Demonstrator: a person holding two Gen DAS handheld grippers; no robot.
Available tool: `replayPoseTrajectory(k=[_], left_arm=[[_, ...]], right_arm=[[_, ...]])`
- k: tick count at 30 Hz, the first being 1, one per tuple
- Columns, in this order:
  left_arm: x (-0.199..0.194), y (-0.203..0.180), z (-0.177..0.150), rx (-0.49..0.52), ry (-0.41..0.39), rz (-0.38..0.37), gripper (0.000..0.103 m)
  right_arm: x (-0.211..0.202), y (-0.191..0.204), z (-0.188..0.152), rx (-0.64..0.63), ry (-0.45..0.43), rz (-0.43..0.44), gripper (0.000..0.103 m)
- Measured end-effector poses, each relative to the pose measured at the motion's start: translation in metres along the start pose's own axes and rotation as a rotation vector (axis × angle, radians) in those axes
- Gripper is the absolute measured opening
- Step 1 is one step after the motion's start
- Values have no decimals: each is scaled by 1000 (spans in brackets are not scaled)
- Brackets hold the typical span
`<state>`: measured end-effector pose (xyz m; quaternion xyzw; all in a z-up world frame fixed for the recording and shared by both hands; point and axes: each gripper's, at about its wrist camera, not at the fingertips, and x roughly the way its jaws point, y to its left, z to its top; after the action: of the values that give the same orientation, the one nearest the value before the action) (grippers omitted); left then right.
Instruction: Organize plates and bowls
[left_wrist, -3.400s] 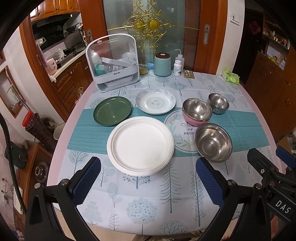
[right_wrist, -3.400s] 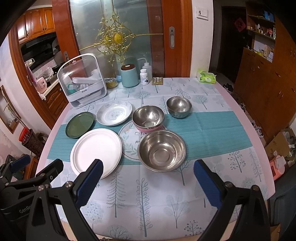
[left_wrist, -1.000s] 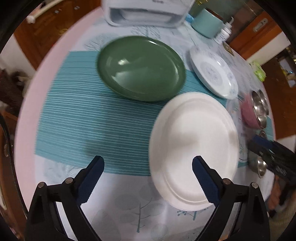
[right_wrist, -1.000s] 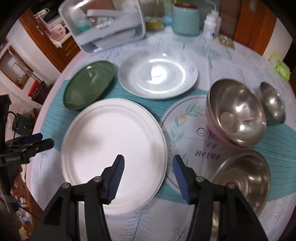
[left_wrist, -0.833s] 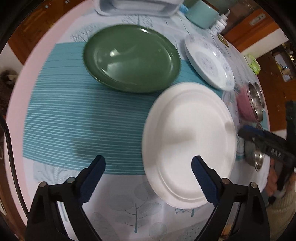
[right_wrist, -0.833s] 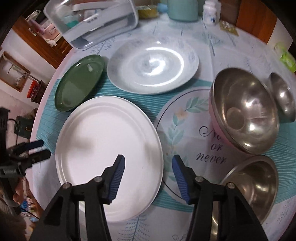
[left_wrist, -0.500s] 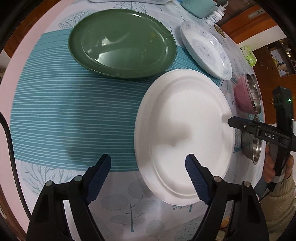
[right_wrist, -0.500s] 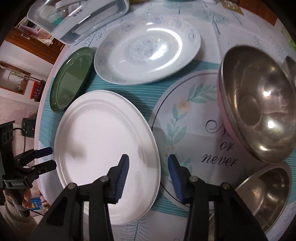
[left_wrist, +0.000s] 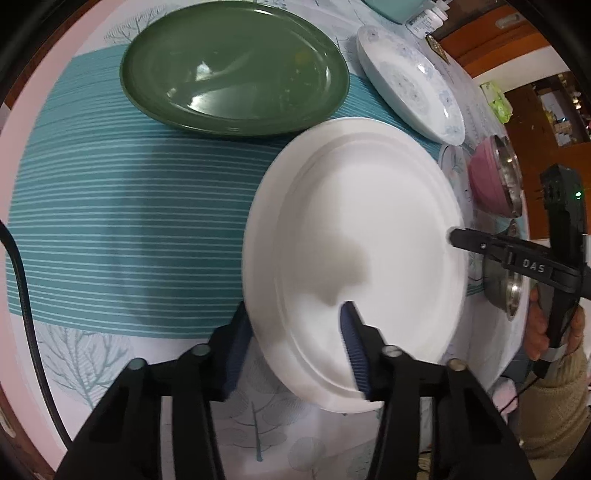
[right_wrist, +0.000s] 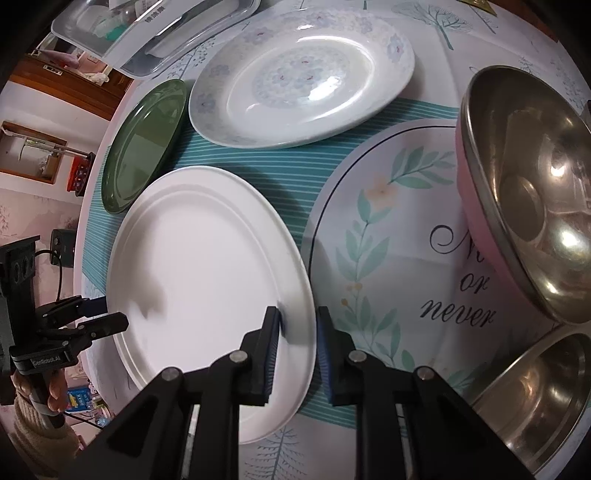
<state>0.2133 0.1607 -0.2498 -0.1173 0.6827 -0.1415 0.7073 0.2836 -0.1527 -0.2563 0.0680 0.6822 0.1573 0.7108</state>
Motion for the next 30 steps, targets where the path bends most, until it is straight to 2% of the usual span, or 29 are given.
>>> replayPoseTrajectory(k=[1,3,5,12,17,26,30], left_arm=[[0,0,0,9,-3,20,36],[-1,1,-1,16,-1,43,24],[-2,3,-2,7,2,38,21],[-18,-7,-9,27,-39,42,20],[-40,-14,-12,56,-71,24,20],[-71,-27,-34,155,-93,-2,20],[-72,-29,-52,190,-84,33,20]], right_arm=[[0,0,-1,-2,-4,-6,20],[1,3,-2,-1,-9,-14,20],[1,3,-5,1,-11,-25,20],[-7,5,-23,25,-22,-33,20],[-29,13,-41,32,-73,-43,20],[-69,29,-92,67,-158,-73,20],[-68,38,-118,60,-152,-103,21]])
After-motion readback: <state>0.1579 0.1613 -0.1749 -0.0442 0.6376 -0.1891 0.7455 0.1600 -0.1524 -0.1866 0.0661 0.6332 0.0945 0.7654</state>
